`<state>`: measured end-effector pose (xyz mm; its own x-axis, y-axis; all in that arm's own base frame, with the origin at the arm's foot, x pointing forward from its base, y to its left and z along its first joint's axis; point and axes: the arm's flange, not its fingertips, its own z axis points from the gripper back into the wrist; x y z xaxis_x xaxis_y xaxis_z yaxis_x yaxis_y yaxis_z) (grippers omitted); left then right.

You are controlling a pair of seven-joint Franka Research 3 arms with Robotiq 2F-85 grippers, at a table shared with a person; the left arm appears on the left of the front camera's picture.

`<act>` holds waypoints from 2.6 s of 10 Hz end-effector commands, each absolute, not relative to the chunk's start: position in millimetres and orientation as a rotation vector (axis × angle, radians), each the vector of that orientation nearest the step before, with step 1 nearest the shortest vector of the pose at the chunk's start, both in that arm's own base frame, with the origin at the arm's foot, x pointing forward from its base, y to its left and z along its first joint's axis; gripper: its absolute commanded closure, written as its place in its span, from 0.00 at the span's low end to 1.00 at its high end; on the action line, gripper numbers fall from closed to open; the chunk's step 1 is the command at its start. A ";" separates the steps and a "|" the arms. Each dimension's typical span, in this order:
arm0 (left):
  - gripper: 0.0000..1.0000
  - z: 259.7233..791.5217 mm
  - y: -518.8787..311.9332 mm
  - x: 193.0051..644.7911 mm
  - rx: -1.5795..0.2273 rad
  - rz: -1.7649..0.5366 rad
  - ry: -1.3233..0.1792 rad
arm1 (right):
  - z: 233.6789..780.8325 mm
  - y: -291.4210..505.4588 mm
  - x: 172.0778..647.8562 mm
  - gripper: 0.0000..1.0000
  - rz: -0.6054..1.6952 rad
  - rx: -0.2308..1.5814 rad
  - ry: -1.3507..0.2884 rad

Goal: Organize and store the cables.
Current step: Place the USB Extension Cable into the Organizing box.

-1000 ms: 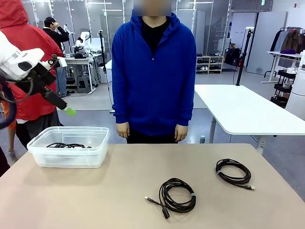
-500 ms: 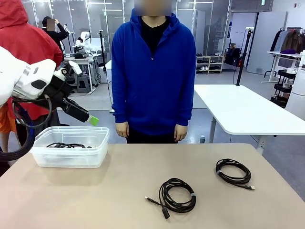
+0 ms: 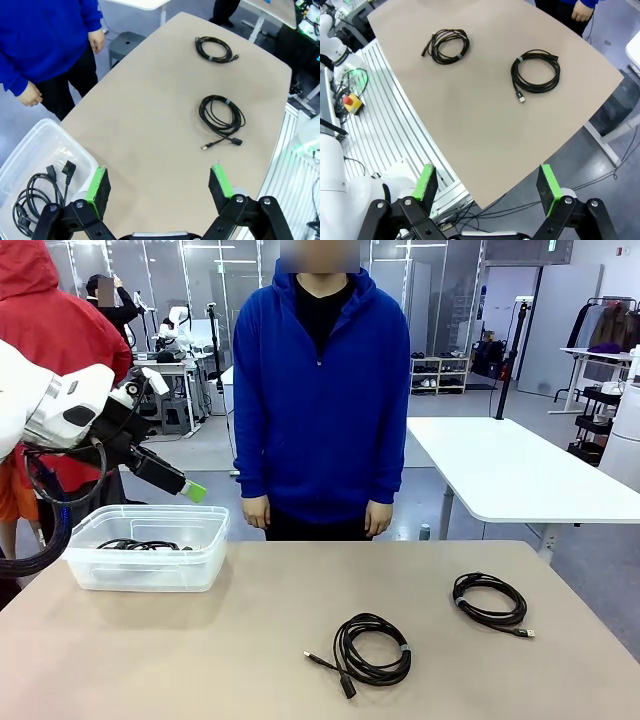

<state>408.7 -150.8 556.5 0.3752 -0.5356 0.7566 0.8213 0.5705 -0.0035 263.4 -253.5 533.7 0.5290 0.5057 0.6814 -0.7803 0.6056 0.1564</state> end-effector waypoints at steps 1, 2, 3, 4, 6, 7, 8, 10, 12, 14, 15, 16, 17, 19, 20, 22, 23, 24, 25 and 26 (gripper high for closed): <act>0.00 560.2 -193.0 406.1 -0.373 -0.907 -0.769 | 537.2 -256.1 260.5 0.00 0.799 0.489 -0.653; 0.00 561.8 -236.4 389.3 -0.361 -0.880 -0.699 | 537.2 -256.1 260.5 0.00 0.799 0.489 -0.653; 0.00 559.4 -268.6 373.5 -0.341 -0.843 -0.642 | 537.2 -256.1 260.5 0.00 0.799 0.489 -0.653; 0.00 555.7 -299.3 359.7 -0.329 -0.832 -0.584 | 537.2 -256.1 260.5 0.00 0.799 0.489 -0.653; 0.00 548.7 -354.5 350.6 -0.285 -0.757 -0.496 | 537.2 -256.1 260.5 0.00 0.799 0.489 -0.653; 0.00 546.0 -374.9 352.7 -0.280 -0.701 -0.458 | 537.2 -256.1 260.5 0.00 0.799 0.489 -0.653; 0.00 544.1 -393.4 354.2 -0.265 -0.703 -0.449 | 537.2 -256.1 260.5 0.00 0.799 0.489 -0.653; 0.00 535.6 -427.9 362.5 -0.235 -0.769 -0.382 | 537.2 -256.1 260.5 0.00 0.799 0.489 -0.653; 0.00 532.4 -456.1 365.2 -0.217 -0.768 -0.373 | 537.2 -256.1 260.5 0.00 0.799 0.489 -0.653; 0.00 516.6 -482.8 358.4 -0.169 -0.653 -0.390 | 537.2 -256.1 260.5 0.00 0.799 0.489 -0.653; 0.00 501.3 -500.6 353.6 -0.164 -0.602 -0.358 | 537.2 -256.1 260.5 0.00 0.799 0.489 -0.653; 0.00 486.9 -509.4 353.7 -0.124 -0.554 -0.342 | 537.2 -256.1 260.5 0.00 0.799 0.489 -0.653; 0.00 473.2 -514.1 356.5 -0.173 -0.510 -0.285 | 537.2 -256.1 260.5 0.00 0.799 0.489 -0.653; 0.00 452.7 -520.0 363.5 -0.187 -0.406 -0.256 | 537.2 -256.1 260.5 0.00 0.799 0.489 -0.653; 0.00 460.9 -501.1 350.0 -0.173 -0.515 -0.299 | 537.2 -256.1 260.5 0.00 0.799 0.489 -0.653; 0.00 460.9 -501.1 350.0 -0.173 -0.515 -0.299 | 537.2 -256.1 260.5 0.00 0.799 0.489 -0.653; 0.00 460.9 -501.1 350.0 -0.173 -0.515 -0.299 | 537.2 -256.1 260.5 0.00 0.799 0.489 -0.653; 0.00 455.4 -507.2 354.8 -0.183 -0.488 -0.287 | 537.2 -256.1 260.5 0.00 0.799 0.489 -0.653; 0.00 449.4 -523.0 358.8 -0.242 -0.451 -0.291 | 537.2 -256.1 260.5 0.00 0.799 0.489 -0.653; 0.00 440.8 -538.5 364.4 -0.233 -0.419 -0.263 | 537.2 -256.1 260.5 0.00 0.799 0.489 -0.653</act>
